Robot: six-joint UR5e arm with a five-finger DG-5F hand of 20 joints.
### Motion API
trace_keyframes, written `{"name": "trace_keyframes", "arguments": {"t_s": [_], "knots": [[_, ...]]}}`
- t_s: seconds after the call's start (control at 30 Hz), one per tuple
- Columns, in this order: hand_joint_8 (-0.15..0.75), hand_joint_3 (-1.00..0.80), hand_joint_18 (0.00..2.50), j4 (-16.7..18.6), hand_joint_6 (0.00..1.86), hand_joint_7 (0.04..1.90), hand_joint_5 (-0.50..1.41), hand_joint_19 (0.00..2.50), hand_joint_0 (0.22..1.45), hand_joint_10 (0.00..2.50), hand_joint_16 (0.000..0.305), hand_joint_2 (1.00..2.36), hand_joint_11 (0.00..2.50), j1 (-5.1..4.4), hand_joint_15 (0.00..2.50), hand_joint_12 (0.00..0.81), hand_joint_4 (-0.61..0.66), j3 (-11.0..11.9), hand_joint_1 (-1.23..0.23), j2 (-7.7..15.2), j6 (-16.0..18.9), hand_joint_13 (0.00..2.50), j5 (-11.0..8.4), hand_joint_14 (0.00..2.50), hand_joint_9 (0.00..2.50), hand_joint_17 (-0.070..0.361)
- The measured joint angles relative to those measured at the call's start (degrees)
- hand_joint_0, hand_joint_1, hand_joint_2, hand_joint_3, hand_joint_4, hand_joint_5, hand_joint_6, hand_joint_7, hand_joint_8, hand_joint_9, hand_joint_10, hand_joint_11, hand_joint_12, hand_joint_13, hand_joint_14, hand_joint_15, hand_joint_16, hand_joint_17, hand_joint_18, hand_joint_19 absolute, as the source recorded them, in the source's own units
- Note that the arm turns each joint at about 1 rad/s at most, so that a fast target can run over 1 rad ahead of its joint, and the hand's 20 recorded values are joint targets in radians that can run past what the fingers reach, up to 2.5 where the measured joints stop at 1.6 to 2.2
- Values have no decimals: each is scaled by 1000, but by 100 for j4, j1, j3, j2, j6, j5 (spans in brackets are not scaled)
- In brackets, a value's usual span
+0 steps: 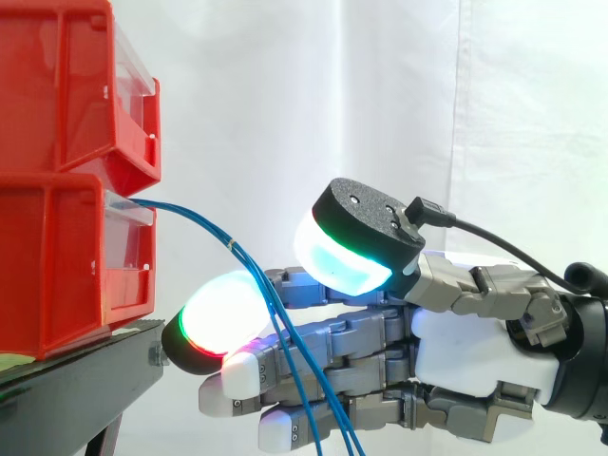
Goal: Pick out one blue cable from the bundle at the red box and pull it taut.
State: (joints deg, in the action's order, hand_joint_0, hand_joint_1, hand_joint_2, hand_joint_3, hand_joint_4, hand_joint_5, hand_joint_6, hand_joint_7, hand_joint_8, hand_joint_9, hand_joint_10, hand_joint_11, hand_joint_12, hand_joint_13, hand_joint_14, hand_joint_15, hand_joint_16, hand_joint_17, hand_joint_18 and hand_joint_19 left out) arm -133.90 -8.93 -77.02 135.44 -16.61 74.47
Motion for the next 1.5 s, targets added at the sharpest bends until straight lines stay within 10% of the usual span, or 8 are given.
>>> {"name": "trace_keyframes", "arguments": {"t_s": [1.5], "knots": [[278, -325, 486, -29, 528, 1334, -65, 584, 630, 13, 36, 1013, 328, 75, 229, 289, 31, 126, -470, 0, 0, 631, 402, 8, 815, 81]]}}
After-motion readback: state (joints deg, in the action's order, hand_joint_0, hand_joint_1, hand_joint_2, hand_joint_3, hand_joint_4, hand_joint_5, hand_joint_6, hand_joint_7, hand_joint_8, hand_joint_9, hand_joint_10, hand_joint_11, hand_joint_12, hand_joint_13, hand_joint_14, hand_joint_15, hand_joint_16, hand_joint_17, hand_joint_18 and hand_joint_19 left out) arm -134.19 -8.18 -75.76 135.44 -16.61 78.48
